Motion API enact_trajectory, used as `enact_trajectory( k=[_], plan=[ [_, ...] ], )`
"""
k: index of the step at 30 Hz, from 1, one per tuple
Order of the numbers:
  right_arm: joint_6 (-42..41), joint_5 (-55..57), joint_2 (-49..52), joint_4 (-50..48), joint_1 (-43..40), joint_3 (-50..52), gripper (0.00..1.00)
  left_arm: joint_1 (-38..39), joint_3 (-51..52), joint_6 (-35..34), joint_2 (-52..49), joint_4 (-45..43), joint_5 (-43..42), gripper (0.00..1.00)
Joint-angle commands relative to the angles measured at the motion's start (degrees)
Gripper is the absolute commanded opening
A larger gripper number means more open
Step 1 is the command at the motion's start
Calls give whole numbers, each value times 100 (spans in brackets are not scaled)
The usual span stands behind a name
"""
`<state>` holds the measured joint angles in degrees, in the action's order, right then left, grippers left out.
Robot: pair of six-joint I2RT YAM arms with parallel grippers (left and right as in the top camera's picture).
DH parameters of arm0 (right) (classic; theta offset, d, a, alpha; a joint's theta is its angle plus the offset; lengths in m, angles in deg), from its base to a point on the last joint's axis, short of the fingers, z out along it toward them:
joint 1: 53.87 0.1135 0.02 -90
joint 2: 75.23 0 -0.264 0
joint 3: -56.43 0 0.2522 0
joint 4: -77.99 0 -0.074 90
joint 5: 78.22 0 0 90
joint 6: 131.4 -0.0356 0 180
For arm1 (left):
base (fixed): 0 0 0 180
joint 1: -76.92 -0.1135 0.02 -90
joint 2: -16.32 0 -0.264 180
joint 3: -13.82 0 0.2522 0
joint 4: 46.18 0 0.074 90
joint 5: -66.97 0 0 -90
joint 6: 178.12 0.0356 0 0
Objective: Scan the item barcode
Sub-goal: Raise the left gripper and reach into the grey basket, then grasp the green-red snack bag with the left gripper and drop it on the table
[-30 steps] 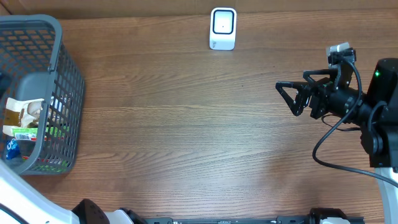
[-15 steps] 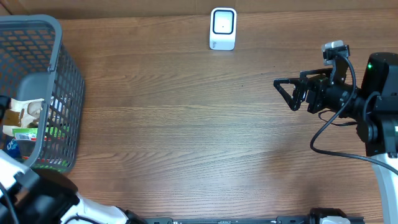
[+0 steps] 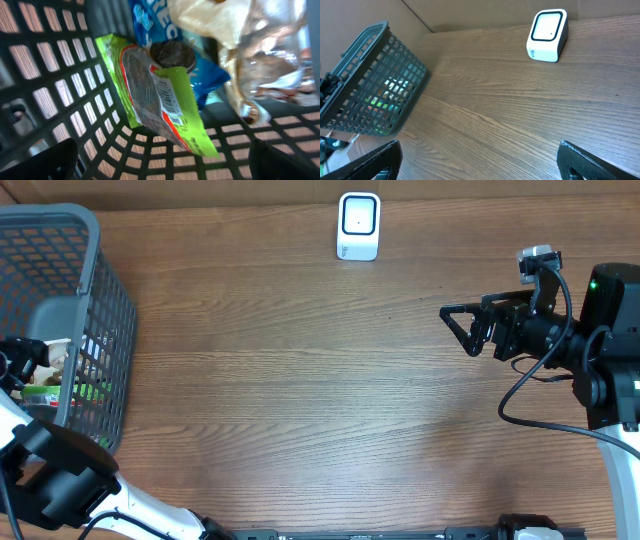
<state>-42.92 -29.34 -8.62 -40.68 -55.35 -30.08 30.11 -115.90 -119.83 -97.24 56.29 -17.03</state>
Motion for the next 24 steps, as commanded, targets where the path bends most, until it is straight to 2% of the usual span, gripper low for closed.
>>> enact_trajectory(
  k=[1, 4, 9, 10, 13, 15, 16, 17, 24],
  plan=[
    [-22, -52, 20, -33, -15, -142, 99, 39, 579, -289, -92, -238, 240, 100],
    [-24, -52, 85, -15, -15, -142, 99, 39, 1257, -522, -92, -719, 437, 100],
    [-22, -52, 175, 15, -15, -142, 99, 46, 2074, -520, -92, -1587, 339, 98],
    [-22, -52, 188, 28, -15, -142, 99, 46, 2218, -540, -94, -1709, 315, 93],
    [-22, -52, 212, 63, -15, -142, 99, 46, 2524, -581, -94, -1934, 315, 65],
    [-22, -52, 223, 70, -15, -142, 99, 46, 2597, -579, -94, -2000, 313, 38],
    [-22, -52, 229, 68, -15, -142, 99, 46, 2597, -579, -94, -2000, 306, 16],
    [-22, -52, 229, 63, -15, -142, 99, 46, 2588, -577, -92, -1996, 269, 4],
    [-22, -50, 232, 59, -15, -142, 99, 46, 2035, -372, -74, -1631, -269, 4]
  ],
)
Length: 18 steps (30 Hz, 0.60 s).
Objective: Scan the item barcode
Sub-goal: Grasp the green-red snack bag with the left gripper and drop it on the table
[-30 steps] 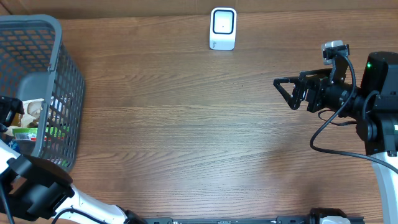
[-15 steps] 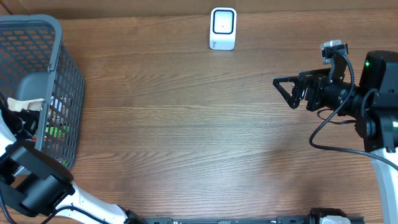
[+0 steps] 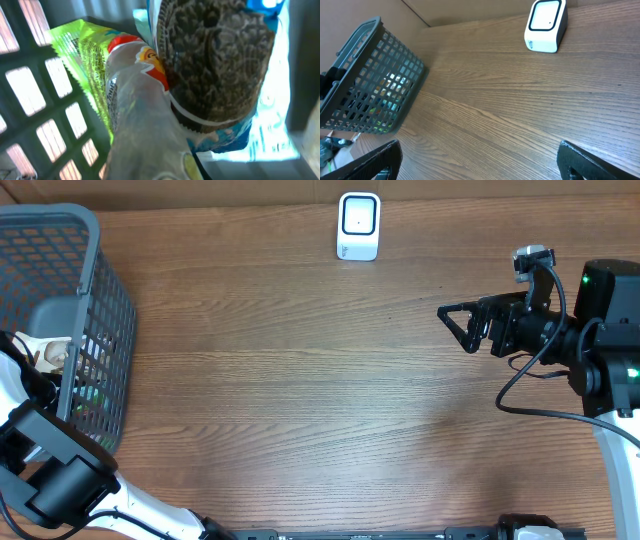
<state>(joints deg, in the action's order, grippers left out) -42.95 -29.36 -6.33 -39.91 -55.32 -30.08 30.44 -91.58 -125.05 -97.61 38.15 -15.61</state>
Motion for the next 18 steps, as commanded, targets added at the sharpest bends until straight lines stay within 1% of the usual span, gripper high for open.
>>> enact_trajectory(
  k=[1, 6, 9, 10, 12, 14, 18],
  plan=[
    [-20, -50, 2, -17, -17, -142, 99, 13, -588, 164, -35, 334, -431, 4],
    [-20, -50, 2, -26, -17, -142, 99, 17, -2157, 376, -26, 1390, -435, 4],
    [-20, -50, 2, -50, -17, -142, 99, 24, -3289, 553, -26, 2087, -431, 4],
    [-20, -50, 2, -63, -17, -142, 99, 24, -3807, 612, -26, 2378, -426, 4],
    [-20, -50, 2, -72, -17, -142, 99, 39, -4376, 726, -26, 2634, -428, 4],
    [-20, -50, 2, -87, -17, -142, 99, 70, -4809, 1132, 44, 2625, -699, 4],
    [-22, -50, 2, -87, -17, -142, 99, 125, -5235, 1165, 363, 2625, -1010, 4]
  ],
)
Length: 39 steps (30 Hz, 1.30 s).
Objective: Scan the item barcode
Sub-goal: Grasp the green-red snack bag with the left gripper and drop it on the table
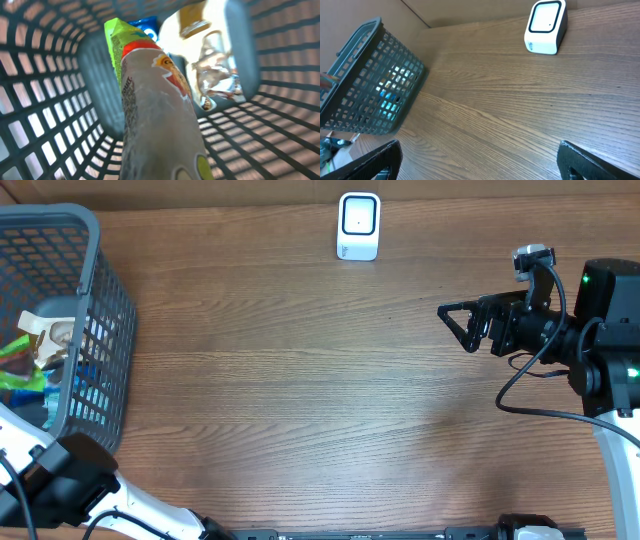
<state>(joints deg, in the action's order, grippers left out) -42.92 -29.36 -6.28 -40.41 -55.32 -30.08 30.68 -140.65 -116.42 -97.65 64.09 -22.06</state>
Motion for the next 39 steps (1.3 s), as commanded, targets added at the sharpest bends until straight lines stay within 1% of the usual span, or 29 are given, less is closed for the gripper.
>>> enact_trajectory(
  k=[1, 5, 9, 15, 18, 21, 23, 24, 27, 30, 31, 34, 36, 37, 38, 39],
  plan=[
    [-22, -50, -4, -37, -17, -142, 99, 153, -374, 302, 507, 28, -387, 4],
    [-22, -48, -2, -42, -17, -142, 99, 358, -426, 417, 909, 9, -459, 4],
    [-22, -50, -2, -87, -17, -142, 99, 789, -426, 1110, 1368, -155, -938, 5],
    [-24, -50, -2, -98, -17, -142, 99, 2149, -426, 1982, 1956, -227, -1281, 4],
    [-22, -50, -2, -109, -17, -142, 99, 2968, -376, 2031, 1971, 31, -1318, 4],
    [-22, -50, -2, -109, -17, -142, 99, 3786, 151, 1967, 1965, 28, -1386, 4],
    [-22, -50, -2, -98, -17, -142, 99, 4282, 638, 1727, 1884, 28, -1180, 4],
    [-24, -50, -4, -85, -17, -142, 99, 4629, 1158, 1169, 1792, 28, -654, 4],
    [-22, -50, -2, -74, -17, -142, 99, 5047, 1991, 26, 1593, 31, 317, 4],
    [-22, -50, -2, -79, -17, -142, 99, 5357, 2741, -745, 1340, -24, 903, 4],
    [-22, -48, -2, -79, -17, -142, 99, 5582, 3239, -1152, 1108, -173, 1154, 4],
    [-22, -50, -2, -81, -17, -142, 99, 5869, 3755, -1375, 732, -503, 1237, 4],
    [-22, -50, -2, -79, -17, -142, 99, 6050, 3891, -1561, 435, -586, 1335, 5],
    [-22, -50, -2, -79, -17, -142, 99, 6122, 3891, -1561, 299, -599, 1373, 11],
    [-22, -50, -2, -79, -17, -142, 99, 6170, 3886, -1561, 210, -601, 1405, 32],
    [-22, -50, -2, -79, -17, -142, 99, 6210, 3884, -1532, 149, -610, 1412, 61]
  ],
)
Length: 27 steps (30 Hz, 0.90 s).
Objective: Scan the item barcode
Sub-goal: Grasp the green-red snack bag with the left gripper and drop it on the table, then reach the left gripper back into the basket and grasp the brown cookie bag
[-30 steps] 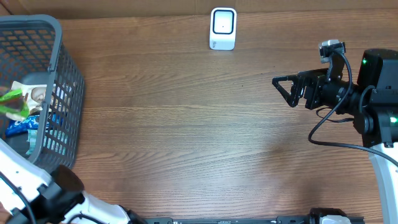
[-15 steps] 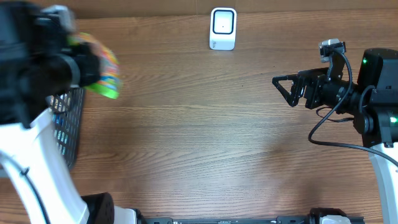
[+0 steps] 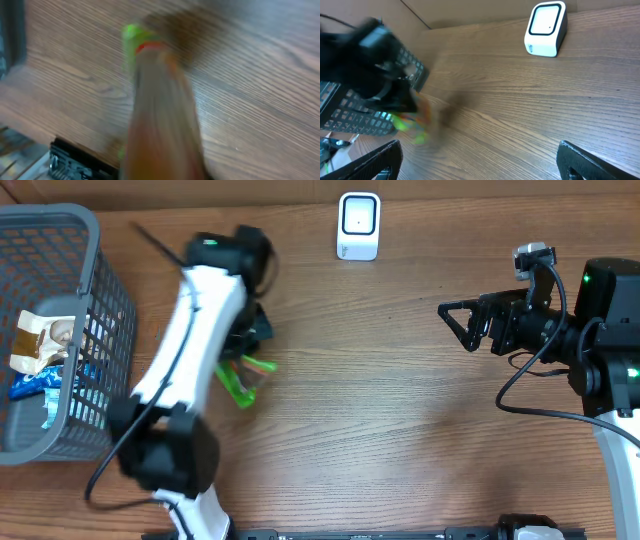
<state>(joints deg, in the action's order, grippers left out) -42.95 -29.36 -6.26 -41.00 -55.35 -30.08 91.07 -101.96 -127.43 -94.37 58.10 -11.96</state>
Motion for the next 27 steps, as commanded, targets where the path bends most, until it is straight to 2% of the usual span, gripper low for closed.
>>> enact_trajectory(
  k=[1, 2, 6, 10, 12, 15, 17, 20, 27],
  plan=[
    [-20, -50, -4, -22, -15, -142, 99, 197, 11, -323, -221, -37, 393, 95],
    [-20, -50, -4, -37, -15, -142, 99, 203, -9, -168, -225, -63, 367, 100],
    [-20, -52, -4, -170, -15, -142, 99, 157, -581, 295, -210, 70, 129, 100],
    [-20, -52, -4, -227, -15, -142, 99, -50, -2087, 374, -201, 629, 153, 100],
    [-20, -50, -4, -190, -15, -142, 99, -212, -2857, 793, -127, 632, -127, 100],
    [-17, -50, -4, -94, -15, -142, 99, -535, -3952, 833, 81, 629, -321, 100],
    [-17, -48, -7, -11, -15, -142, 99, -885, -4570, 831, 304, 629, -317, 100],
    [-17, -46, -4, 46, -15, -136, 99, -1554, -5016, 828, 702, 629, -315, 95],
    [-17, -48, -4, 68, -15, -133, 99, -3781, -4931, 955, 1386, 629, -299, 92]
  ],
)
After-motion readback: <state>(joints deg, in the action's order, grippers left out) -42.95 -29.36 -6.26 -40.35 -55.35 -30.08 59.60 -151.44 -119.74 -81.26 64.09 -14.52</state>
